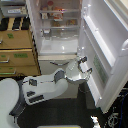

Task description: Opening the fridge

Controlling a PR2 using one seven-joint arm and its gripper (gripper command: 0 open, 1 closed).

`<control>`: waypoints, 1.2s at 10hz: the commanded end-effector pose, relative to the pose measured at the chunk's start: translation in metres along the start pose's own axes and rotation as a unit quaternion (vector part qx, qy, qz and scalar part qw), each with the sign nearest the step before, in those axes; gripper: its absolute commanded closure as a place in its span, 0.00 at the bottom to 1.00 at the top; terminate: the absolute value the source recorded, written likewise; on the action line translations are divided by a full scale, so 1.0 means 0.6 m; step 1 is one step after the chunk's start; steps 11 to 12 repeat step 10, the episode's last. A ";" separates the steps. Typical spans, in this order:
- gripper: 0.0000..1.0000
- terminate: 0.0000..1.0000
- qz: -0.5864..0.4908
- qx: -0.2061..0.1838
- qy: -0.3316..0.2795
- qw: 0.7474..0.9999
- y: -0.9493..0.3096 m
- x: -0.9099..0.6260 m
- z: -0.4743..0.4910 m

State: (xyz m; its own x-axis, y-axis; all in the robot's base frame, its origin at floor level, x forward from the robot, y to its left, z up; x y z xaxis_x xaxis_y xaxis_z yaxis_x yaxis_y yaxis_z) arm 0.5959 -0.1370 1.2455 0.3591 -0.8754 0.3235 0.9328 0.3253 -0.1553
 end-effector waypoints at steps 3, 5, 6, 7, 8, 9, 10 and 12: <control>0.00 0.00 0.172 0.019 0.025 0.985 0.163 -0.347 -0.083; 0.00 0.00 0.240 0.040 0.033 0.969 0.189 -0.532 -0.134; 0.00 0.00 0.257 0.068 0.038 0.963 0.191 -0.589 -0.155; 0.00 0.00 0.288 0.083 0.053 0.953 0.195 -0.664 -0.191; 0.00 0.00 0.317 0.108 0.071 0.940 0.198 -0.730 -0.229; 0.00 0.00 0.351 0.137 0.065 0.924 0.205 -0.802 -0.236; 0.00 1.00 0.369 0.159 0.068 0.913 0.207 -0.845 -0.226; 0.00 1.00 0.369 0.159 0.068 0.913 0.207 -0.845 -0.226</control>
